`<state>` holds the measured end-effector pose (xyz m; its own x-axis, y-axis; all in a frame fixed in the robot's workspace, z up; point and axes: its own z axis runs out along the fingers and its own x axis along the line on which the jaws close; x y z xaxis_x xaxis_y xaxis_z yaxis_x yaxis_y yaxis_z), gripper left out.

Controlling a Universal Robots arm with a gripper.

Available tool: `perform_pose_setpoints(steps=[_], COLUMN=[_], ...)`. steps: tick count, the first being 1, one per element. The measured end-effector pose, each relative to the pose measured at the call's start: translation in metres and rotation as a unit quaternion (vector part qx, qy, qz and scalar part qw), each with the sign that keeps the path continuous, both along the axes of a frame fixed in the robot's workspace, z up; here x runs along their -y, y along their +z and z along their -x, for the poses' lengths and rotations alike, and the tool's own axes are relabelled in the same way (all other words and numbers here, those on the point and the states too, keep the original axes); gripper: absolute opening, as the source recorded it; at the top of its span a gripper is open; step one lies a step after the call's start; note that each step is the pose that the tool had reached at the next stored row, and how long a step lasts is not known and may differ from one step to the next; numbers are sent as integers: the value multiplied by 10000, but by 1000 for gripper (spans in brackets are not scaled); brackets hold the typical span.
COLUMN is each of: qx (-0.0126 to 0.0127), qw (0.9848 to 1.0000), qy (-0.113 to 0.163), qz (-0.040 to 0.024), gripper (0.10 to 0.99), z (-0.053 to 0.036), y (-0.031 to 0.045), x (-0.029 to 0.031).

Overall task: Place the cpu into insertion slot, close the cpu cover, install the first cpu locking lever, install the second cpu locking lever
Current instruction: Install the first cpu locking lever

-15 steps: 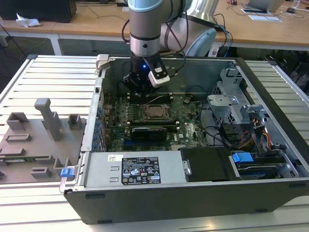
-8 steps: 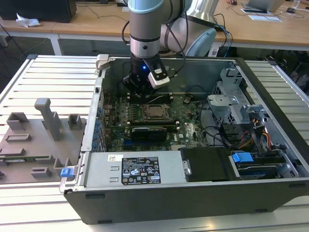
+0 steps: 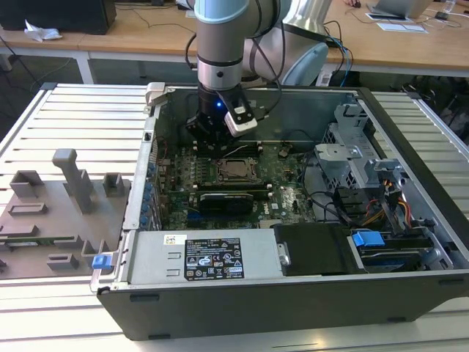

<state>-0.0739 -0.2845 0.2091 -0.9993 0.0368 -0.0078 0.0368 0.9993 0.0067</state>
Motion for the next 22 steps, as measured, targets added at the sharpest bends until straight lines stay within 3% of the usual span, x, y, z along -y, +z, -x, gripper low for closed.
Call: perform_pose_setpoints(steps=[7,10,14,18,22], qx=[0,-1,-12,-74,-117], qw=[10000,10000,10000,10000,9999], qy=[0,2,2,2,2], qz=[0,0,0,0,-1], gripper=[106,106,106,106,106], z=[-54,-86,-191,-379,-476], y=[-10,-10,-10,-16,-24], x=[-17,-84,-90,-90,-90])
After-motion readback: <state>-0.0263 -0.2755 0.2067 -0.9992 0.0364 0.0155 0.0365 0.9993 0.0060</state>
